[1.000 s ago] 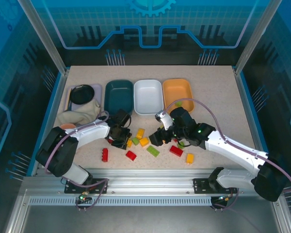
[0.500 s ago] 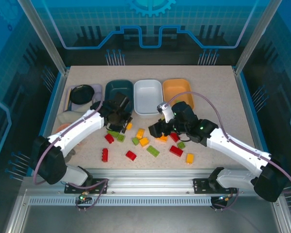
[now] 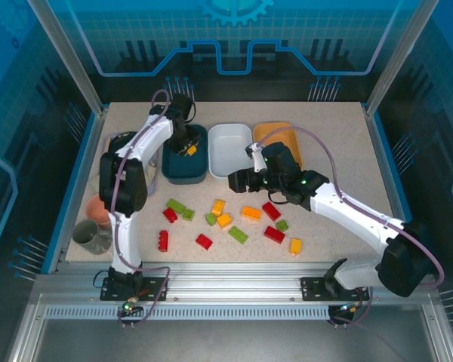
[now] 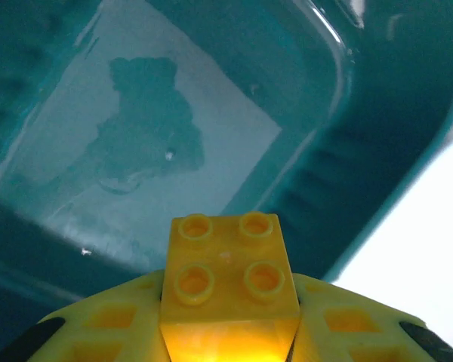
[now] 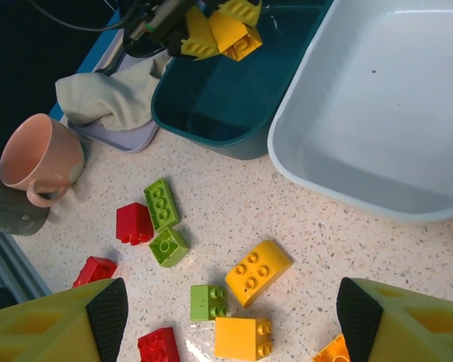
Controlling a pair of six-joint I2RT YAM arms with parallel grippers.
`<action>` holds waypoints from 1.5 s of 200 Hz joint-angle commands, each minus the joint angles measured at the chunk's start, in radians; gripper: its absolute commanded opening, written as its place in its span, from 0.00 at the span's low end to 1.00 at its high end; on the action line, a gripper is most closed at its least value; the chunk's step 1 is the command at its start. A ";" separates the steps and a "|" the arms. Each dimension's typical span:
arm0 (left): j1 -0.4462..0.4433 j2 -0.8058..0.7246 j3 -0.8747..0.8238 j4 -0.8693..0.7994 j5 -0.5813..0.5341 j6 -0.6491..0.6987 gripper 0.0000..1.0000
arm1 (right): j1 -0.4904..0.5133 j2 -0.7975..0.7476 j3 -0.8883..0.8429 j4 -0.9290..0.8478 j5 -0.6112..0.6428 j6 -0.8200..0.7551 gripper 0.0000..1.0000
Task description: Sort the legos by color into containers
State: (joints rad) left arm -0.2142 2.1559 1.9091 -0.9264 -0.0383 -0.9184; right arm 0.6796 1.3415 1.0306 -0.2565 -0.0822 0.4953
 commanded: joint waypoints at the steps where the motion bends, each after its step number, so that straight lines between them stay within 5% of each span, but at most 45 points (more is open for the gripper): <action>1: 0.014 0.074 0.078 -0.084 -0.018 0.100 0.37 | -0.013 0.027 0.037 -0.020 -0.007 0.029 0.76; 30: 0.022 0.143 0.113 -0.099 -0.015 0.104 0.40 | -0.020 0.047 0.042 -0.048 0.001 0.039 0.76; 83: 0.019 0.134 0.142 -0.103 0.024 0.139 0.70 | -0.042 0.040 0.034 -0.333 0.160 -0.027 0.74; 142: -0.056 -0.243 -0.129 0.059 0.115 0.177 0.79 | -0.108 0.068 -0.025 -0.529 0.134 -0.284 0.75; 167: -0.113 -0.440 -0.367 0.193 0.235 0.178 0.98 | -0.132 0.153 -0.006 -0.574 0.114 -0.343 0.76; 218: -0.273 -0.715 -0.689 0.283 0.243 0.103 0.99 | -0.161 0.282 0.027 -0.583 0.062 -0.364 0.73; 248: -0.283 -0.809 -0.801 0.306 0.234 0.054 0.99 | -0.161 0.328 0.032 -0.562 0.078 -0.362 0.72; 300: -0.301 -0.887 -0.842 0.300 0.197 0.034 0.99 | -0.161 0.407 0.066 -0.514 0.112 -0.360 0.54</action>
State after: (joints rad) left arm -0.5007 1.3209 1.0893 -0.6487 0.1806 -0.8574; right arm 0.5262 1.7180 1.0607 -0.7895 0.0227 0.1394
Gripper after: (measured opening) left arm 0.987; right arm 0.567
